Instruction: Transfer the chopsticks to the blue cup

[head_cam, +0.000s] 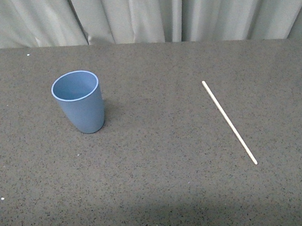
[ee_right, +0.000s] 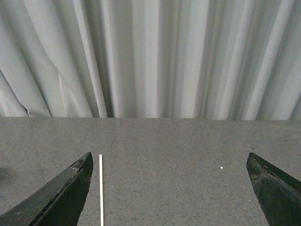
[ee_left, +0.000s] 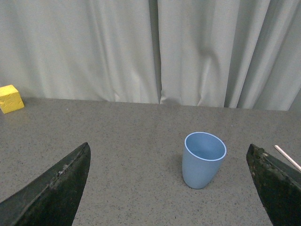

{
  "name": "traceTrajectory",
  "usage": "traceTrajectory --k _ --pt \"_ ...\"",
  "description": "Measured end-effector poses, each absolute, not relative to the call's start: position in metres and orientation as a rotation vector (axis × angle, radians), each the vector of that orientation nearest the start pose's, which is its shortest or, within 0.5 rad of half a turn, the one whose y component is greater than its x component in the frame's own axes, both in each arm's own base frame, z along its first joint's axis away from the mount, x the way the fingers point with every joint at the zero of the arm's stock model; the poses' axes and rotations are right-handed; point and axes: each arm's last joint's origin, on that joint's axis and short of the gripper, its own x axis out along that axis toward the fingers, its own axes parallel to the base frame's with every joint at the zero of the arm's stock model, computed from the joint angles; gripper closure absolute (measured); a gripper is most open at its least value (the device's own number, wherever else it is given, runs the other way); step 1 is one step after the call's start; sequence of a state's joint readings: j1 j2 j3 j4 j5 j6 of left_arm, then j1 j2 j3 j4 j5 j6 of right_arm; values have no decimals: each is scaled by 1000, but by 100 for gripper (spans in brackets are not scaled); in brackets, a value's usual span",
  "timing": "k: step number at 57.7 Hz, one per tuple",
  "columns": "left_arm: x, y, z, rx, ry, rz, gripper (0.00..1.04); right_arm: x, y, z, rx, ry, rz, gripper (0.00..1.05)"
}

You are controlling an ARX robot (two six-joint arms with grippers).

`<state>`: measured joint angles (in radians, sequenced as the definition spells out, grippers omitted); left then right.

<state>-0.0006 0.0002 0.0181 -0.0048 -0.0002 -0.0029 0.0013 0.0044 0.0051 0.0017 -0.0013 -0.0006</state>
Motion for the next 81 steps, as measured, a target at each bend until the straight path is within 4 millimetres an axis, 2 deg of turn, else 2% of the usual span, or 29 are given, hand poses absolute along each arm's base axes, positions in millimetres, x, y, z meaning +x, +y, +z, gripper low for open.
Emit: traceTrajectory --k 81 --pt "97 0 169 -3 -13 0 7 98 0 166 -25 -19 -13 9"
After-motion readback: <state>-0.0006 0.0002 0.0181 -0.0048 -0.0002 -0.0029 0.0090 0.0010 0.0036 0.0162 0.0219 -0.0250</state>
